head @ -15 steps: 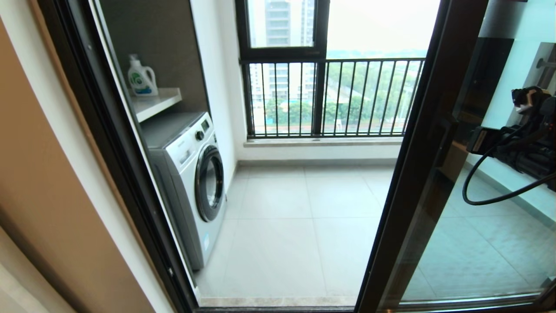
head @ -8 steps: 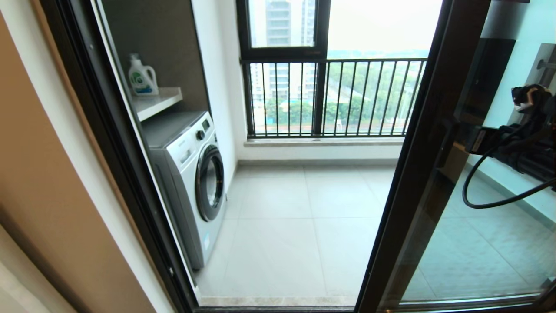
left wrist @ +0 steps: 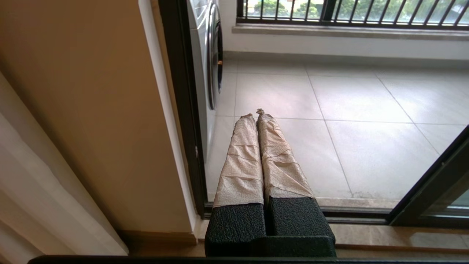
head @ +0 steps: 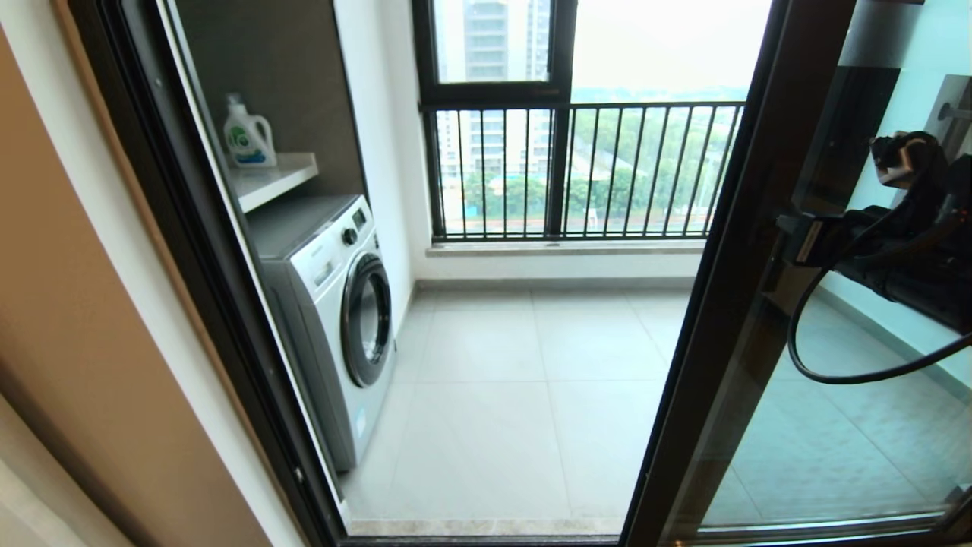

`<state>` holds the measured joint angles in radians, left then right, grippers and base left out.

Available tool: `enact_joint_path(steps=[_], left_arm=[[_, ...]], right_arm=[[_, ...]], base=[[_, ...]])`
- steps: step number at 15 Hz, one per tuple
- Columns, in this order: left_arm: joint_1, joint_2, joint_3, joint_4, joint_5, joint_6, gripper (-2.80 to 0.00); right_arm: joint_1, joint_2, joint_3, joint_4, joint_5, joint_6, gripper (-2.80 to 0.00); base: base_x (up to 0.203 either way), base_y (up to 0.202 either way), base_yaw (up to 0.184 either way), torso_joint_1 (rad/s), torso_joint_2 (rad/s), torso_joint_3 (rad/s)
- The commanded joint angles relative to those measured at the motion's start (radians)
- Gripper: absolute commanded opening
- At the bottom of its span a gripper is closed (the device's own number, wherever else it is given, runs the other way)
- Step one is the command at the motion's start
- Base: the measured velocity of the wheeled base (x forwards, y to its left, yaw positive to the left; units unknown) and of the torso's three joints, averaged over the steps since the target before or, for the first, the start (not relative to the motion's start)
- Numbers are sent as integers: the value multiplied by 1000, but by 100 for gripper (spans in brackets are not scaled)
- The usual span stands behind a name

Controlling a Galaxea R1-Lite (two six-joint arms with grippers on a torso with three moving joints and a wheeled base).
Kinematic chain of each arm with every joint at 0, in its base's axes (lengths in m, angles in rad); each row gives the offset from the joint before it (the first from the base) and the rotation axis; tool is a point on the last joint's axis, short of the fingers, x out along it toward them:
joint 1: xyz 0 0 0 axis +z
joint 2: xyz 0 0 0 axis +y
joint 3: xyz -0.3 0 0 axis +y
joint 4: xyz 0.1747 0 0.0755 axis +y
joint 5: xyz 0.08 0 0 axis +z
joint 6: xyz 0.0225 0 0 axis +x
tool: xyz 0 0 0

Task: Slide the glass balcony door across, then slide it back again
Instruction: Open the slid door

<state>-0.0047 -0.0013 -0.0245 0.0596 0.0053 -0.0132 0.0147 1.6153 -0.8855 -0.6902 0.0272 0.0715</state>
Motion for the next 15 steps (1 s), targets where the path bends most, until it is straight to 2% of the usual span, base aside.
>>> enact_joint_path(steps=[1,10,12,15], left_arm=[[0,1,0,0,1,-1,-280],[0,1,0,0,1,-1,-280],[0,1,0,0,1,-1,-280],[0,1,0,0,1,-1,-280]], right_arm=[[21,-11,-5,-3,2,-2,-280],[-9,186,-153,-4,-4,-17,-280],[-39,204,-168,-9,-34,-18,-280],[-113,195,-159,-9,-32,-18,-280]], base=[[0,0,0,0,0,0],[0,0,0,0,0,0],[0,0,0,0,0,0],[0,0,0,0,0,0]])
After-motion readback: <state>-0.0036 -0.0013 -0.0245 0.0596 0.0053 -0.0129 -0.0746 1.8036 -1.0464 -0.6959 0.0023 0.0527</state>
